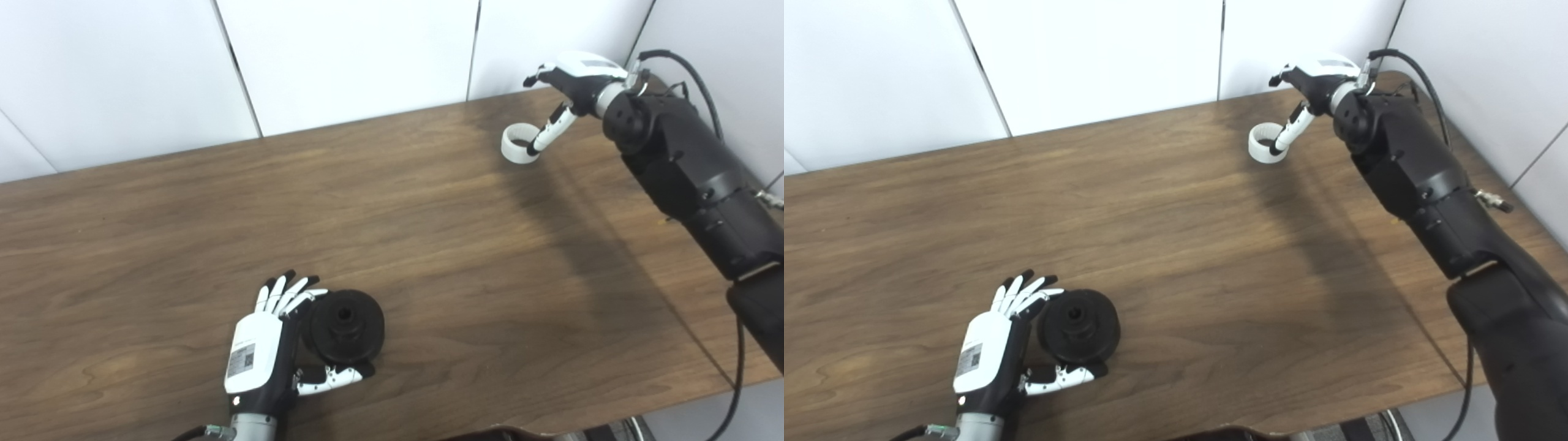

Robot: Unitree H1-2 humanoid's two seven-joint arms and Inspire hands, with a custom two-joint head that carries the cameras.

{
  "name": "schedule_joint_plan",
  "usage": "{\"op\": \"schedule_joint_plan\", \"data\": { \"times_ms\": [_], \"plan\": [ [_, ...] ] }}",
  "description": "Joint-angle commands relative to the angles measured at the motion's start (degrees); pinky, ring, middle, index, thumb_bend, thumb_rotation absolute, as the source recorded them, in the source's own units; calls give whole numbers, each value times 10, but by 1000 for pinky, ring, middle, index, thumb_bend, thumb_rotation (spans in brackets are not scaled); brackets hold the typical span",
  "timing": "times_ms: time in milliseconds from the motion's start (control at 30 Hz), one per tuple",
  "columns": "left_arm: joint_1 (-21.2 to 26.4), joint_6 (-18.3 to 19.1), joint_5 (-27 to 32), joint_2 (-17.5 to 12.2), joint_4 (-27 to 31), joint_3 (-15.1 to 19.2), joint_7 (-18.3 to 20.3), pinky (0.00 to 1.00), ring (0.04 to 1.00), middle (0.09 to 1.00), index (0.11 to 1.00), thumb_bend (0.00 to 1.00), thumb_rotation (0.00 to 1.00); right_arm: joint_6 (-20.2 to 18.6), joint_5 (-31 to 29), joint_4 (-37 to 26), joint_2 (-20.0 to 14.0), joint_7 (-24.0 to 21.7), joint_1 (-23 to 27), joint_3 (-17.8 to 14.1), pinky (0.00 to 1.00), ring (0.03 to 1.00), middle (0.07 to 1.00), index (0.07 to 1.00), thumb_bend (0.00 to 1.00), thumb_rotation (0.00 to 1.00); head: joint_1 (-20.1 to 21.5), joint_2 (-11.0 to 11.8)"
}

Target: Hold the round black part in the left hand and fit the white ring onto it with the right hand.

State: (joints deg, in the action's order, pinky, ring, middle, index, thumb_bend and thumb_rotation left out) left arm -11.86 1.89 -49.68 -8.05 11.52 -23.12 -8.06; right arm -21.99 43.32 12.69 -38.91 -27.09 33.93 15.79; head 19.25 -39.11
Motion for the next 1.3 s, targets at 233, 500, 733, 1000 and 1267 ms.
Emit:
{"op": "schedule_joint_plan", "data": {
  "times_ms": [233,500,733,1000,1267],
  "plan": [
    [-23,18,-9,-1,-36,0,11,1000,966,866,486,521,62,9,9,9,-5,12,40,15,1000,1000,974,849,920,257,-10,-1],
    [-23,15,-10,4,-36,1,4,1000,958,855,485,522,62,12,11,23,8,19,37,32,1000,1000,973,849,918,264,-14,-2],
    [-25,18,-16,6,-30,-1,8,1000,962,856,486,521,63,20,16,37,16,36,35,36,993,1000,967,838,905,258,-16,-3],
    [-26,21,-15,10,-26,-1,9,1000,958,855,486,521,63,37,12,46,17,66,29,32,970,989,945,792,874,235,-19,-4],
    [-27,24,-16,10,-19,-2,14,1000,962,855,486,521,64,44,11,51,14,75,27,34,971,986,940,777,862,232,-20,-4]
  ]
}}
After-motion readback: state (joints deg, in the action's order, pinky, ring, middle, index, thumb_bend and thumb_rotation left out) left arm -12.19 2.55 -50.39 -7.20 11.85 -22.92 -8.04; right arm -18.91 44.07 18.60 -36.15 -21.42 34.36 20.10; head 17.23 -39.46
